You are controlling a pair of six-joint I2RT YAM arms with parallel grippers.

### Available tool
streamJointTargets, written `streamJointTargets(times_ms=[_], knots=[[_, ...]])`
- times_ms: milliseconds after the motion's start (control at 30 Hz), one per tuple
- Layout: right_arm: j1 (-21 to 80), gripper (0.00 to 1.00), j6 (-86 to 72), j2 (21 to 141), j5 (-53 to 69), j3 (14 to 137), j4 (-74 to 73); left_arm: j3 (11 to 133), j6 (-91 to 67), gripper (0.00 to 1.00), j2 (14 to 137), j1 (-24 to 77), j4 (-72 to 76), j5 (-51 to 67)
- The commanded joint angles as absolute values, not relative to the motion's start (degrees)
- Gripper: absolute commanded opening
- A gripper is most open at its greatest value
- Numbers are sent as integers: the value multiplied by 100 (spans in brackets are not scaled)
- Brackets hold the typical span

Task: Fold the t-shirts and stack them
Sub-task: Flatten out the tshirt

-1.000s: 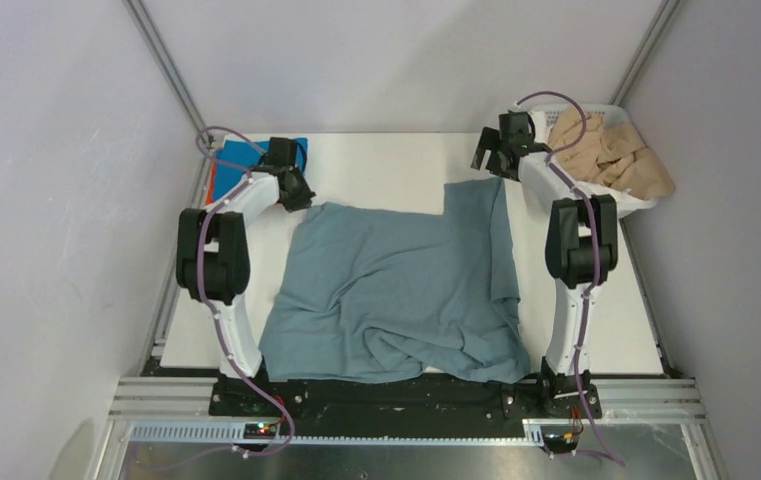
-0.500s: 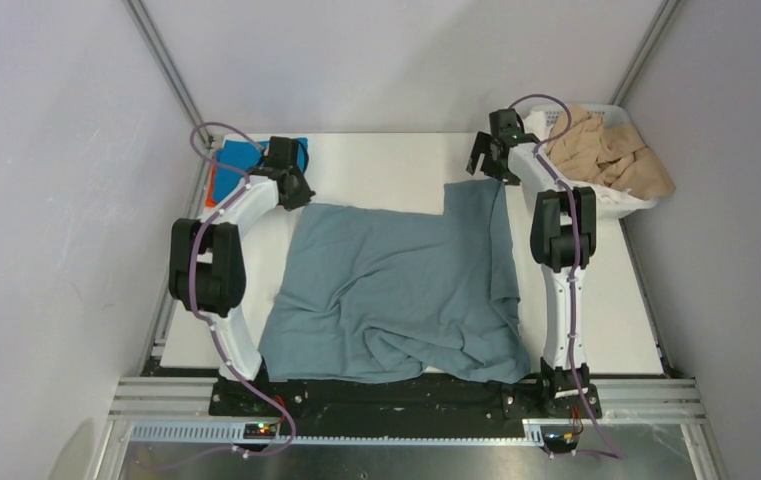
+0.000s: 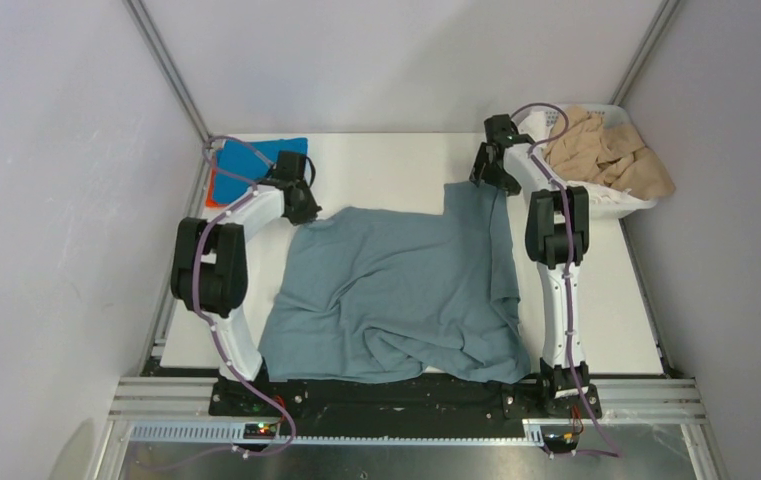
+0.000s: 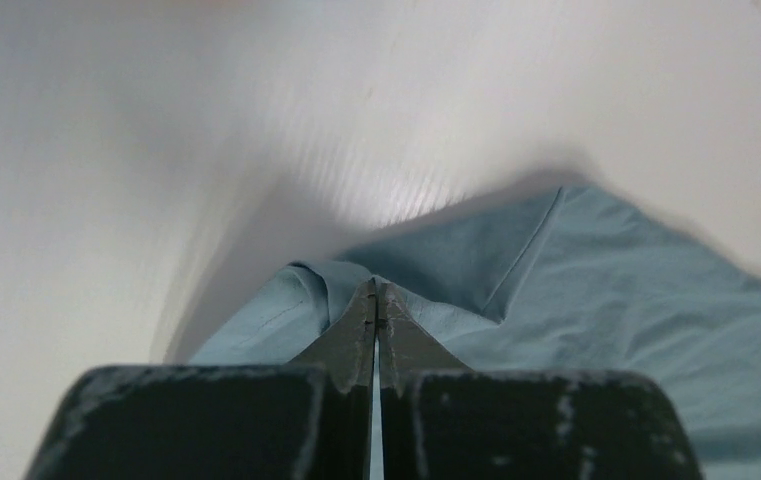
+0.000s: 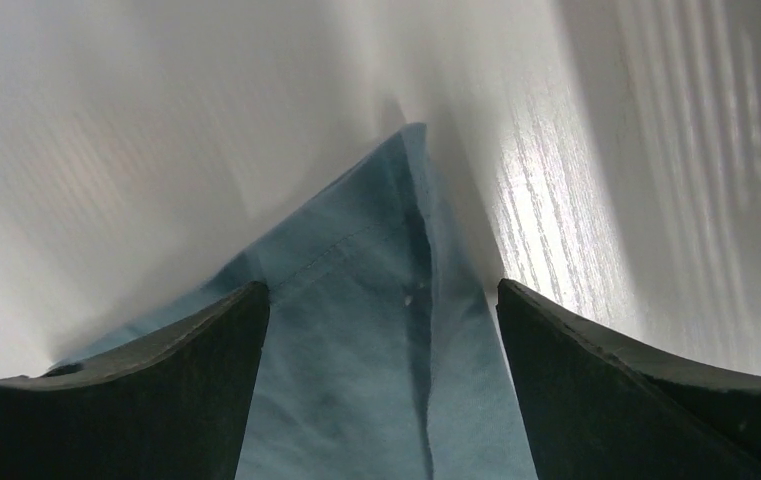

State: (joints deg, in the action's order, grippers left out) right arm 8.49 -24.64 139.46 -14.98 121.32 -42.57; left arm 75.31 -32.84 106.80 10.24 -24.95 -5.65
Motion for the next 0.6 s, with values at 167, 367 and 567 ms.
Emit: streamJointTargets(times_ms=[167, 367, 567], knots=[[1060, 60, -2326, 14316, -1571, 12556, -4325, 7099, -3331, 0, 10156, 1288, -2185, -247], [1059, 9, -2205, 14129, -1592, 12498, -4107, 7027, -3341, 0, 9930, 1314, -2153, -552], [1228, 0, -1564, 12640, -1435, 11664, -3272, 7136, -3240, 0, 9329, 1310, -2083, -990]])
